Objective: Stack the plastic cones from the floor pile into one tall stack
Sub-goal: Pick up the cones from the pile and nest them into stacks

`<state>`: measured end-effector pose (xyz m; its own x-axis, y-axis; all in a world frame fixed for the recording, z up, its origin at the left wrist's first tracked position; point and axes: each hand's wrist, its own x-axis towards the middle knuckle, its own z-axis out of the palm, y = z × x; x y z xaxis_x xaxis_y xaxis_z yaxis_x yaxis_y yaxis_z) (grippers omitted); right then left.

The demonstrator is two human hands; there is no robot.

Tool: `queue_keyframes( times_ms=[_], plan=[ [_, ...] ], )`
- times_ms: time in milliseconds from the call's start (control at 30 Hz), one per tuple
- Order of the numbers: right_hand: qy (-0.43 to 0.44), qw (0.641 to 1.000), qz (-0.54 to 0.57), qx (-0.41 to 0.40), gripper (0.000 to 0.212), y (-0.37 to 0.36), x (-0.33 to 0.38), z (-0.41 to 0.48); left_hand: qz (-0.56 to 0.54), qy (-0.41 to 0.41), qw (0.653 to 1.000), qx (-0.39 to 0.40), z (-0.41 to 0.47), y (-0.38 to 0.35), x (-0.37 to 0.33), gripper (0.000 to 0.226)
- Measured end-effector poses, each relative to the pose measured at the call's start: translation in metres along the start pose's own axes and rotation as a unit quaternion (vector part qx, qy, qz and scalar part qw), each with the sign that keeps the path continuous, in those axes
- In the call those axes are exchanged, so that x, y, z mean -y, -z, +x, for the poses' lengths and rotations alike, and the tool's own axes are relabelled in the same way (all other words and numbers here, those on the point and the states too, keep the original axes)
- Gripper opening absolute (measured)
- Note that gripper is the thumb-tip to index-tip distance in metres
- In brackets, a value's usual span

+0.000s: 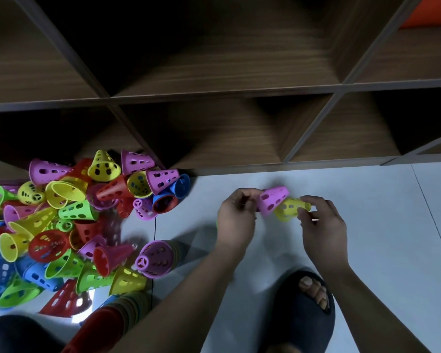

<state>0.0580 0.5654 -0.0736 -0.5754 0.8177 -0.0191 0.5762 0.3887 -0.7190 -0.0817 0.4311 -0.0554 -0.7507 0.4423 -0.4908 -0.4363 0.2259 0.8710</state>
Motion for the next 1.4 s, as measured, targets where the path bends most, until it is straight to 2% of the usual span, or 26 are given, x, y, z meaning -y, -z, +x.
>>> queue_keyframes(
  times_ms=[200,333,500,633,767,933,1033,1133,1300,1400],
  plan=[
    [-0.034,0.992,0.120,-0.013,0.019,0.013,0.044,-0.011,0.012,-0.041,0.991,-0.123,-0.011,0.045,0.012,0.031],
    [-0.020,0.991,0.133,0.019,0.022,0.011,0.062,-0.022,0.058,-0.014,0.986,-0.153,-0.011,0.057,0.034,0.030],
    [0.066,0.991,0.069,0.098,0.023,-0.007,0.070,-0.031,0.121,-0.002,0.985,-0.125,-0.010,0.060,0.041,0.041],
    [0.119,0.982,-0.005,0.146,0.022,-0.026,0.063,-0.037,0.190,0.014,0.977,-0.093,-0.008,0.063,0.043,0.026],
    [0.139,0.975,-0.038,0.170,0.028,-0.040,0.054,-0.039,0.171,0.030,0.982,-0.074,-0.012,0.065,0.033,0.024],
    [0.076,0.964,-0.113,0.230,0.065,-0.058,0.049,-0.045,0.234,-0.029,0.969,-0.073,-0.009,0.076,-0.004,0.024],
    [0.017,0.954,-0.141,0.264,0.076,-0.072,0.045,-0.049,0.268,-0.056,0.961,-0.032,-0.012,0.083,-0.033,0.020],
    [-0.039,0.946,-0.078,0.312,0.061,-0.084,0.051,-0.053,0.318,-0.107,0.942,0.008,-0.015,0.100,-0.061,0.016],
    [-0.051,0.921,-0.053,0.381,0.056,-0.095,0.072,-0.047,0.430,-0.161,0.887,0.053,-0.016,0.152,-0.099,0.010],
    [-0.088,0.910,-0.030,0.404,0.042,-0.113,0.095,-0.044,0.495,-0.152,0.854,0.055,-0.012,0.197,-0.111,0.014]
  ],
)
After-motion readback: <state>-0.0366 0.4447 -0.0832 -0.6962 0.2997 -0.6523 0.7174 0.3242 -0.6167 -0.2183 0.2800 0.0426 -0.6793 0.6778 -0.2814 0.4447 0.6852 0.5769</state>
